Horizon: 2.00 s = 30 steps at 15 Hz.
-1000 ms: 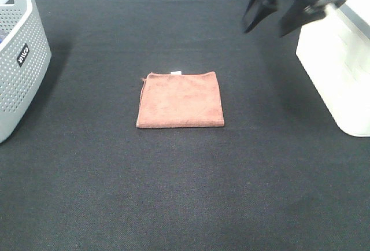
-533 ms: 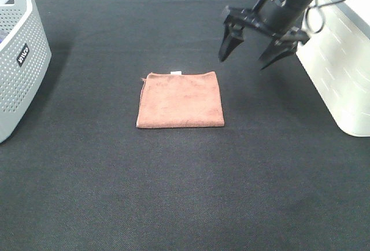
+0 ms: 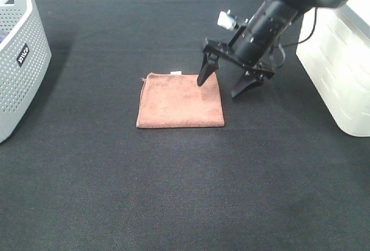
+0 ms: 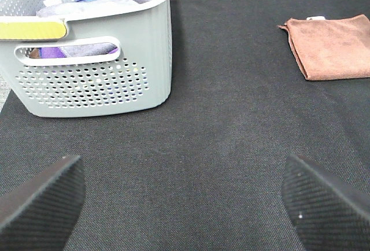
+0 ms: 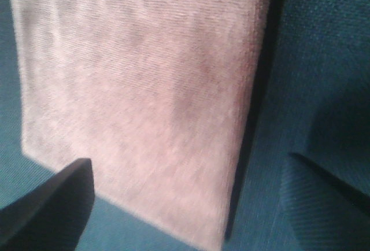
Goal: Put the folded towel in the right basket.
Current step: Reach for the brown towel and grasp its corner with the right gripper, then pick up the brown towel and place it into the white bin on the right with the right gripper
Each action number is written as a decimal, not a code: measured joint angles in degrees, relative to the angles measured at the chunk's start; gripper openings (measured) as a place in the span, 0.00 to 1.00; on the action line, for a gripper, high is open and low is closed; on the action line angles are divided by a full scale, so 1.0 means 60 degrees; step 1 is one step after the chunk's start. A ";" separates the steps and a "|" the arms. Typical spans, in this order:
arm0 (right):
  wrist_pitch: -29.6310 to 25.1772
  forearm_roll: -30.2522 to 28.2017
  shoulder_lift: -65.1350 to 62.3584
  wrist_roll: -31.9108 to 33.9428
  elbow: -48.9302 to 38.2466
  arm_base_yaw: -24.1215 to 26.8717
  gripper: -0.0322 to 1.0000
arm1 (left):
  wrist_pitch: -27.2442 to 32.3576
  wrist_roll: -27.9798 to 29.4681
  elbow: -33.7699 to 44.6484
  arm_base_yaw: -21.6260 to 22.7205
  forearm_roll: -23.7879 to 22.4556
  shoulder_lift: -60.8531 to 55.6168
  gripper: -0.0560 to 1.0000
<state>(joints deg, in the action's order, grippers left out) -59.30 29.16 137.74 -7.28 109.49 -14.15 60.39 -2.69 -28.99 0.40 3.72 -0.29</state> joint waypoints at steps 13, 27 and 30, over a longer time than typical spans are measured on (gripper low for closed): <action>0.1003 0.1175 0.0783 -0.1423 0.0105 -0.0277 0.48 | 0.0000 0.0000 0.0000 0.0000 0.0000 0.0000 0.88; -0.1671 -0.1939 0.0057 -0.0201 0.5109 -0.0544 0.07 | 0.0000 0.0000 0.0000 0.0000 0.0000 0.0000 0.88; -0.1681 -0.2769 -0.0678 -0.0191 0.5109 -0.0544 0.07 | 0.0000 0.0000 0.0000 0.0000 0.0000 0.0000 0.88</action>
<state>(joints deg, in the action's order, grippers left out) -69.39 12.55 133.67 -8.42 140.15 -17.42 60.39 -2.69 -28.99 0.40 3.72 -0.29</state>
